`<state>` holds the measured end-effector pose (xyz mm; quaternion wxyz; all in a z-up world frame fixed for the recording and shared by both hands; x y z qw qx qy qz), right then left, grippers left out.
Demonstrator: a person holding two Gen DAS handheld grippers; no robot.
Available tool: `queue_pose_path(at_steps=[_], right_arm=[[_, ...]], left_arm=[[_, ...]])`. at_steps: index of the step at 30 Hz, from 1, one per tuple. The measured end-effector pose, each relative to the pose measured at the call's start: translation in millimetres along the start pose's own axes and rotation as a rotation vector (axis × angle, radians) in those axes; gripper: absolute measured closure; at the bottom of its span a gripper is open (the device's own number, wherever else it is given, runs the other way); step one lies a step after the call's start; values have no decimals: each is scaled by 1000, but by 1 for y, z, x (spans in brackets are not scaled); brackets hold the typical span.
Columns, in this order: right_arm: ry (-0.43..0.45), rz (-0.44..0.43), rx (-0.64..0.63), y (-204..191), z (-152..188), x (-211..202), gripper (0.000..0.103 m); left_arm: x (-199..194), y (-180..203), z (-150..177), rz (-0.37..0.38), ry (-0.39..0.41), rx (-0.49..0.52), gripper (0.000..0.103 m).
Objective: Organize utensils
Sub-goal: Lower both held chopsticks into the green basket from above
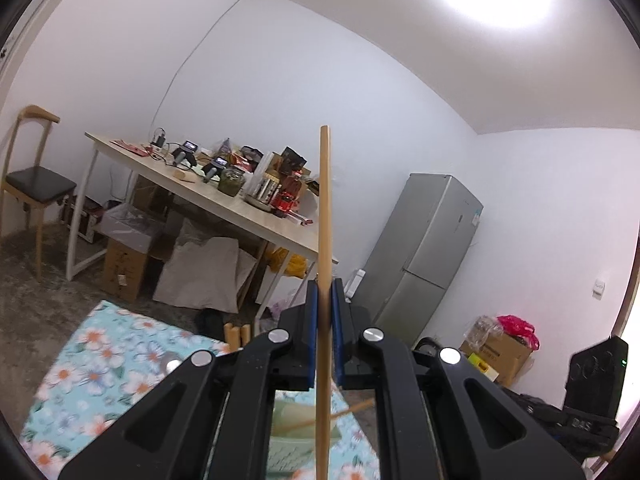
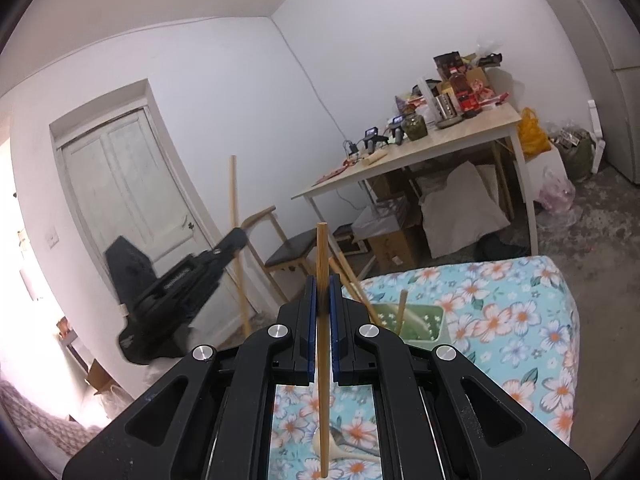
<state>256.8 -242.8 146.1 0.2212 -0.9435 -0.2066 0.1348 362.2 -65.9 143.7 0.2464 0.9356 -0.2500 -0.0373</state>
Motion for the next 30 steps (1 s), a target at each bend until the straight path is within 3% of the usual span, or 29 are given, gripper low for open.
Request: queue_pose_path(at_steps=[5, 13, 30], right_arm=[[-3, 19, 3, 7, 1, -1, 99], [-26, 47, 17, 24, 3, 6, 99], [-55, 48, 37, 34, 9, 12, 99]], left_arm=[[45, -11, 18, 2, -19, -41, 97], [96, -50, 62, -68, -77, -101, 97], [117, -61, 92, -135, -76, -65, 97]])
Point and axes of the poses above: each gripper's, at about its wrist camera, not at the fingertips, and x roughly the way its jaws point, y to its right, z to its underside, the point moved 4 cm from there along x, roughly the way its jaws point, and after that the axes turned 8 degrees about y, right-handed, at the moved point
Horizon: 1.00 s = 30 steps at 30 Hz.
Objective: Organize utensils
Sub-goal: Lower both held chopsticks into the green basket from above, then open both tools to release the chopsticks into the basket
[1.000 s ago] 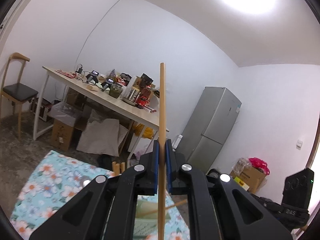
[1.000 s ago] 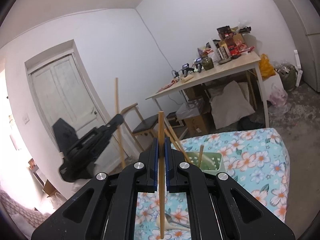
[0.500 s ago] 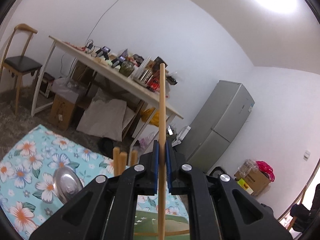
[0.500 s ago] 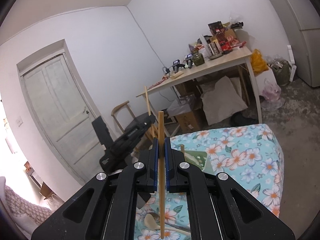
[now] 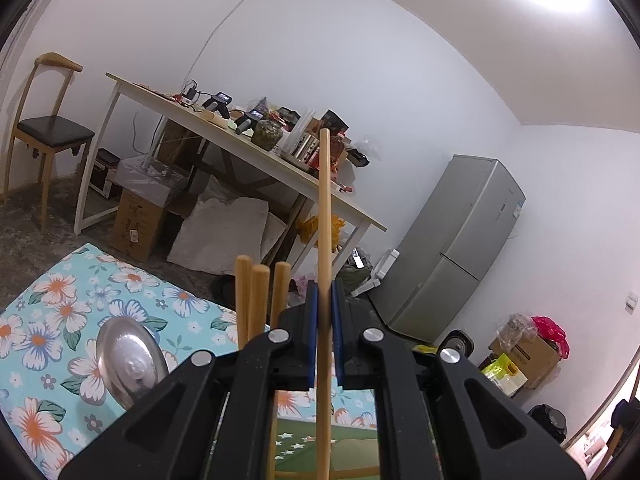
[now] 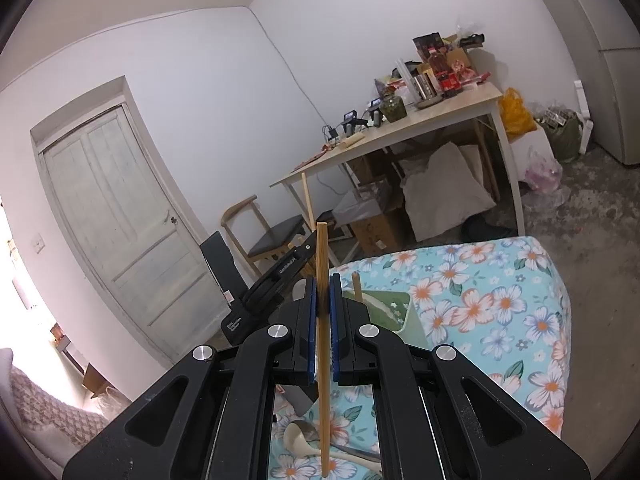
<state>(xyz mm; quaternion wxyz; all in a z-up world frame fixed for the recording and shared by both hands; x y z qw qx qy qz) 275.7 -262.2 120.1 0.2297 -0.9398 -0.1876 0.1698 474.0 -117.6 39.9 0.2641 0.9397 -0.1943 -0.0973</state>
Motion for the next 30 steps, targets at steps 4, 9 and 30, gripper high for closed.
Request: queue_pose_path(at_steps=[4, 9, 30], right_arm=[[-1, -1, 2, 1, 0, 0, 99], [3, -2, 6, 1, -1, -1, 99], [149, -83, -192, -62, -82, 22, 99]], left_arm=[[1, 1, 4, -8, -7, 17, 97], [-7, -1, 10, -13, -29, 27, 97], [-107, -5, -4, -15, -99, 78, 53]])
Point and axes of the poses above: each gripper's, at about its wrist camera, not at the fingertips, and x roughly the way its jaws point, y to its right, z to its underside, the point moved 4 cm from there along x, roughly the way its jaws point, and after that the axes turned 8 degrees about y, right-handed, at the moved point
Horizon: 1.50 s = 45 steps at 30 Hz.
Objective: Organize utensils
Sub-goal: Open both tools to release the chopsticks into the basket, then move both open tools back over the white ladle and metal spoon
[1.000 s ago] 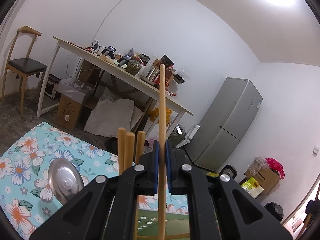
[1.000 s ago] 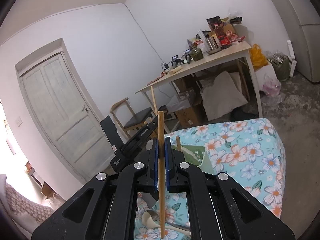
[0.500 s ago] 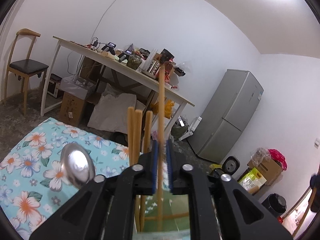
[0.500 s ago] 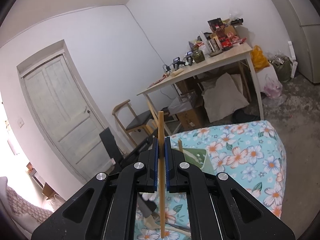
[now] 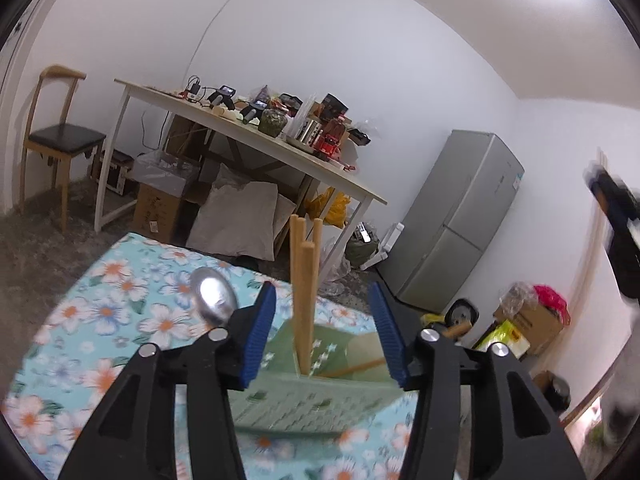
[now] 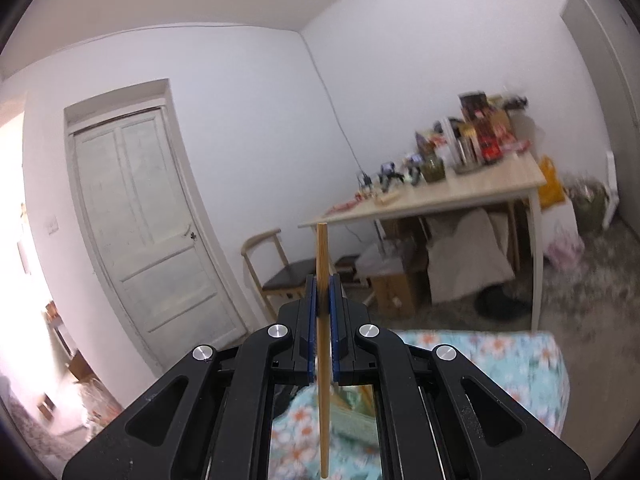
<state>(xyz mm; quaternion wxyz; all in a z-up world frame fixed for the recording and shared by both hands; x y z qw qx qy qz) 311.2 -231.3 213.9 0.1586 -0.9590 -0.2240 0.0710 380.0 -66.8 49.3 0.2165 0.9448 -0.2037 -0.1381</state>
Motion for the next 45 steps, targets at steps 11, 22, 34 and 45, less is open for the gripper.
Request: queue_pose_path(at_steps=[11, 22, 34, 45], right_arm=[[-13, 101, -163, 6, 14, 93, 99], [-149, 208, -236, 16, 67, 129, 98], [-93, 194, -173, 2, 46, 86, 63], [-97, 124, -118, -21, 63, -1, 54]], left_arm=[[-88, -29, 27, -50, -101, 183, 42], [-113, -62, 48, -113, -146, 190, 41], [-119, -57, 55, -95, -163, 191, 40], [-123, -52, 72, -106, -229, 212, 39]])
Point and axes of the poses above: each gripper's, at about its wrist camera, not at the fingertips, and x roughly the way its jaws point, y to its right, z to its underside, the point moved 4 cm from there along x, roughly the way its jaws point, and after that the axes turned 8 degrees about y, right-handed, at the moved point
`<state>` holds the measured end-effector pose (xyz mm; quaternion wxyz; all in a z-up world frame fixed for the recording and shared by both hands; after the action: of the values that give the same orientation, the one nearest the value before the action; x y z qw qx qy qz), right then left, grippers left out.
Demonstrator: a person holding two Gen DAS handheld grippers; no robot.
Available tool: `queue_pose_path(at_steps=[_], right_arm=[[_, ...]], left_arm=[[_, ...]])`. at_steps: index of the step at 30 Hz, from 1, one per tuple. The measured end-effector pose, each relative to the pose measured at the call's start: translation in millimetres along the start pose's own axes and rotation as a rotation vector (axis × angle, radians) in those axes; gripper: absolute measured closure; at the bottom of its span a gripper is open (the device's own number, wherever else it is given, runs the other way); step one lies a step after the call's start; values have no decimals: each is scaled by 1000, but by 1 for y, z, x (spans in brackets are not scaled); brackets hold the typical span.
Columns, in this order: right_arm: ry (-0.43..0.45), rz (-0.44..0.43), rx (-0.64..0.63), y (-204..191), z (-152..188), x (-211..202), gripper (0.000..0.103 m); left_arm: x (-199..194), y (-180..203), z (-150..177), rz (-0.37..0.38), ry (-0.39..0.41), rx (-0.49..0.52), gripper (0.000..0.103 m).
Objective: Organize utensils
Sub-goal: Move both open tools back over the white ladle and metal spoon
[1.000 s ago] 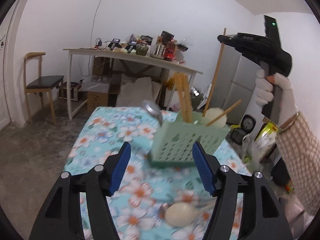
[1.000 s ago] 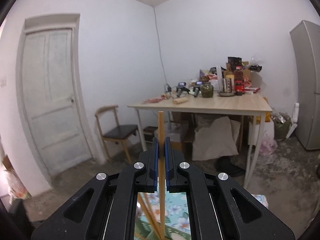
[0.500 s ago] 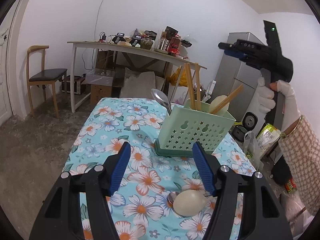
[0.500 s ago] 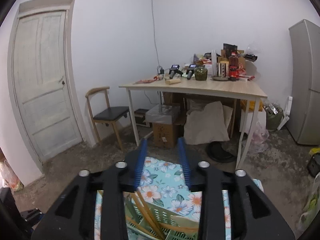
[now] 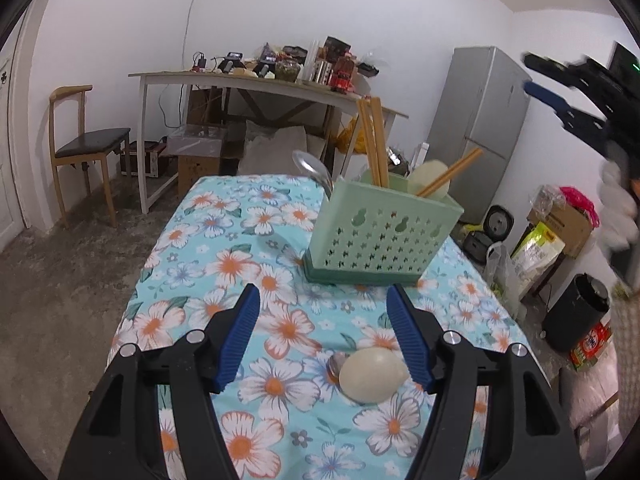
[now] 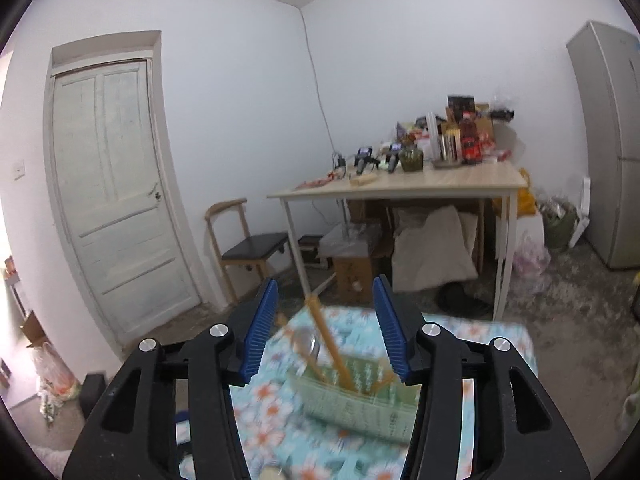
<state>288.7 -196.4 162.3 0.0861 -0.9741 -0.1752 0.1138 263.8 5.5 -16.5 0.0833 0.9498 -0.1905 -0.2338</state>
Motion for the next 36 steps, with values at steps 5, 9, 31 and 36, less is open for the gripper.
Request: queue_pose_path(at_steps=[5, 9, 31, 36], right_arm=[[-113, 44, 72, 11, 59, -15, 53], [-216, 102, 190, 27, 115, -21, 53], [-506, 117, 395, 33, 241, -37, 52], [-557, 113, 417, 35, 258, -36, 52]], left_arm=[[3, 1, 12, -16, -44, 8, 39], [5, 3, 19, -23, -68, 12, 39], [57, -1, 53, -58, -322, -197, 38], [73, -3, 52, -31, -348, -248, 39]])
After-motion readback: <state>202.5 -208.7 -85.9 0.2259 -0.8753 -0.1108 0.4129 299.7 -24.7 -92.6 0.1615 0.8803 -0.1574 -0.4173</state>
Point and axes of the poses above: each gripper's, at about its wrist camera, not at the fingertips, and x roughly the way its jaws point, y to its right, z to its underside, the point moved 4 cm from there along x, roughly the way its jaws point, and after that the axes turned 8 degrees about y, right-handed, at the moved point
